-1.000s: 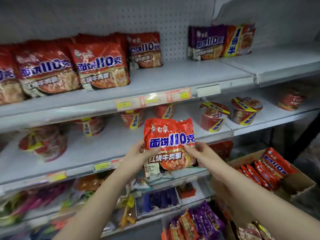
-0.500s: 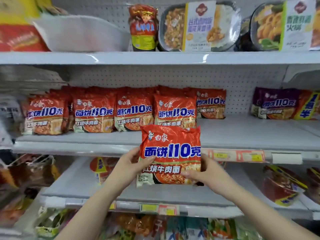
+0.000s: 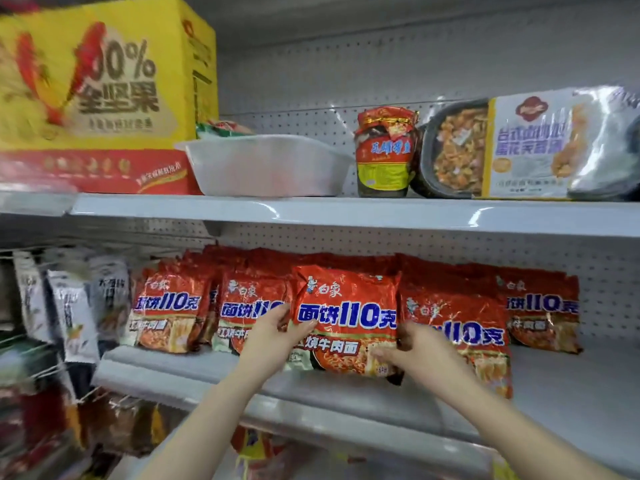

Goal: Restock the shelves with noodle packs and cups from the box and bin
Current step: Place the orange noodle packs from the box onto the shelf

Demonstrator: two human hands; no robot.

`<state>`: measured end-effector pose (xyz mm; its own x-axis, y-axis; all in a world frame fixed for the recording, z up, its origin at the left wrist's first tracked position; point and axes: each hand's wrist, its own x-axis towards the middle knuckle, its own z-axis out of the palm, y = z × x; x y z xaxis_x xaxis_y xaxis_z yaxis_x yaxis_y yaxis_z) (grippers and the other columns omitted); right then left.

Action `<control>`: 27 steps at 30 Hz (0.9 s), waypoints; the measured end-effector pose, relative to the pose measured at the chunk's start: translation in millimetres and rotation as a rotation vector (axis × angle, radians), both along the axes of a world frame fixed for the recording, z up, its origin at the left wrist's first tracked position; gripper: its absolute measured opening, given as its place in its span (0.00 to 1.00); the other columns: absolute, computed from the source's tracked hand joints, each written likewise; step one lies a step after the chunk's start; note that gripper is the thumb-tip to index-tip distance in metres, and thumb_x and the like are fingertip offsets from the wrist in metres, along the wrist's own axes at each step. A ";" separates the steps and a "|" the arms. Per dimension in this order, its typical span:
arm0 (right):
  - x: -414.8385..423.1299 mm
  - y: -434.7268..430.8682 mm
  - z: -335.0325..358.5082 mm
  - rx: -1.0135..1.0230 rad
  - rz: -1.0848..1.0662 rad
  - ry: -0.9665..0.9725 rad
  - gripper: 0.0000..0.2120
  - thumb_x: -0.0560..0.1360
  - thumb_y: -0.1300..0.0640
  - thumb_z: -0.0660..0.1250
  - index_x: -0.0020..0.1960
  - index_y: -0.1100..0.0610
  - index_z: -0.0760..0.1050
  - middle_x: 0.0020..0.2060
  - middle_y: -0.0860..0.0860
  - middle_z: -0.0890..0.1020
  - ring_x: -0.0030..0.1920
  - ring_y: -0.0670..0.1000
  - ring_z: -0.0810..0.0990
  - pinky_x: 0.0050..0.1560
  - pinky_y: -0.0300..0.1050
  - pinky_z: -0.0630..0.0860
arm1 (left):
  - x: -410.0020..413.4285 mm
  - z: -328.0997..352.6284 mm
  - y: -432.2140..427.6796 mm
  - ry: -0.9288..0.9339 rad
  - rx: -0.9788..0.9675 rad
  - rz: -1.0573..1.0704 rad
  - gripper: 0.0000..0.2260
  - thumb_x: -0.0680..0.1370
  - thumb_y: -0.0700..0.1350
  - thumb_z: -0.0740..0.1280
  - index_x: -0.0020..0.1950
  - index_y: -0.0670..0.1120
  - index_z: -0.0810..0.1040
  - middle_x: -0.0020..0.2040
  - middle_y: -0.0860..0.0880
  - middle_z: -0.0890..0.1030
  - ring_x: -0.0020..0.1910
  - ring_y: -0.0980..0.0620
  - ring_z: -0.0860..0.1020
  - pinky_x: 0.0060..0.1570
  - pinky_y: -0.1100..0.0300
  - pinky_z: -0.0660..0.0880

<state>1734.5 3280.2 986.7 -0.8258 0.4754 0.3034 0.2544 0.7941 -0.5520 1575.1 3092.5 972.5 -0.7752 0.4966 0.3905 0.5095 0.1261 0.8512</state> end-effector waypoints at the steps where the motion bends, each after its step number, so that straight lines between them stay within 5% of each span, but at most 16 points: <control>1: -6.9 3.2 -0.2 0.029 -0.015 -0.037 0.15 0.71 0.39 0.72 0.42 0.47 0.70 0.38 0.41 0.79 0.36 0.36 0.76 0.31 0.32 0.69 | -4.7 -0.6 5.4 0.034 -0.032 0.027 0.17 0.77 0.53 0.71 0.63 0.48 0.76 0.58 0.57 0.78 0.63 0.52 0.77 0.57 0.65 0.70; 4: -24.8 13.8 -6.7 0.094 -0.062 -0.099 0.16 0.72 0.39 0.71 0.42 0.49 0.72 0.37 0.44 0.79 0.37 0.42 0.78 0.36 0.40 0.76 | -16.0 -7.8 17.8 0.091 -0.116 0.046 0.15 0.78 0.50 0.70 0.62 0.47 0.75 0.52 0.62 0.73 0.53 0.60 0.77 0.50 0.72 0.69; 8: -38.0 23.9 -16.4 0.129 -0.084 -0.091 0.12 0.73 0.43 0.72 0.44 0.51 0.75 0.38 0.46 0.82 0.37 0.46 0.82 0.44 0.51 0.81 | -34.9 -26.3 28.4 0.129 -0.182 0.106 0.08 0.78 0.53 0.70 0.53 0.52 0.76 0.43 0.61 0.79 0.50 0.51 0.81 0.39 0.66 0.70; 14: -45.4 23.9 -20.5 0.265 -0.110 -0.063 0.07 0.79 0.49 0.66 0.48 0.53 0.74 0.40 0.49 0.81 0.38 0.48 0.81 0.43 0.48 0.80 | -35.2 -29.3 40.1 0.269 -0.278 0.196 0.13 0.79 0.57 0.66 0.56 0.49 0.75 0.43 0.57 0.77 0.38 0.56 0.76 0.39 0.59 0.74; 16: -45.8 22.4 -22.1 0.205 -0.092 -0.030 0.05 0.80 0.52 0.64 0.49 0.53 0.73 0.37 0.49 0.81 0.35 0.49 0.82 0.41 0.51 0.81 | -36.8 -32.8 40.8 0.312 -0.321 0.241 0.16 0.79 0.59 0.65 0.55 0.47 0.76 0.45 0.52 0.78 0.42 0.51 0.78 0.42 0.57 0.76; 19: -42.2 19.8 -22.6 0.120 -0.070 0.004 0.05 0.80 0.53 0.64 0.53 0.55 0.74 0.38 0.50 0.82 0.32 0.47 0.81 0.39 0.48 0.81 | -34.5 -38.5 41.4 0.302 -0.288 0.277 0.23 0.78 0.59 0.66 0.65 0.44 0.75 0.55 0.49 0.78 0.54 0.48 0.78 0.50 0.57 0.74; 24: -11.5 14.1 -19.6 0.099 -0.053 0.032 0.24 0.78 0.46 0.66 0.71 0.53 0.66 0.45 0.46 0.80 0.39 0.45 0.80 0.43 0.46 0.81 | -25.6 -49.3 32.5 0.271 -0.229 0.301 0.32 0.76 0.61 0.67 0.75 0.46 0.66 0.68 0.47 0.74 0.65 0.47 0.74 0.63 0.50 0.74; 27: 20.3 9.8 -22.7 0.106 -0.070 0.049 0.23 0.78 0.45 0.66 0.70 0.51 0.67 0.42 0.43 0.79 0.40 0.44 0.79 0.43 0.47 0.78 | -14.9 -55.8 24.0 0.264 -0.207 0.354 0.35 0.77 0.62 0.66 0.76 0.44 0.63 0.70 0.45 0.72 0.68 0.45 0.71 0.67 0.47 0.72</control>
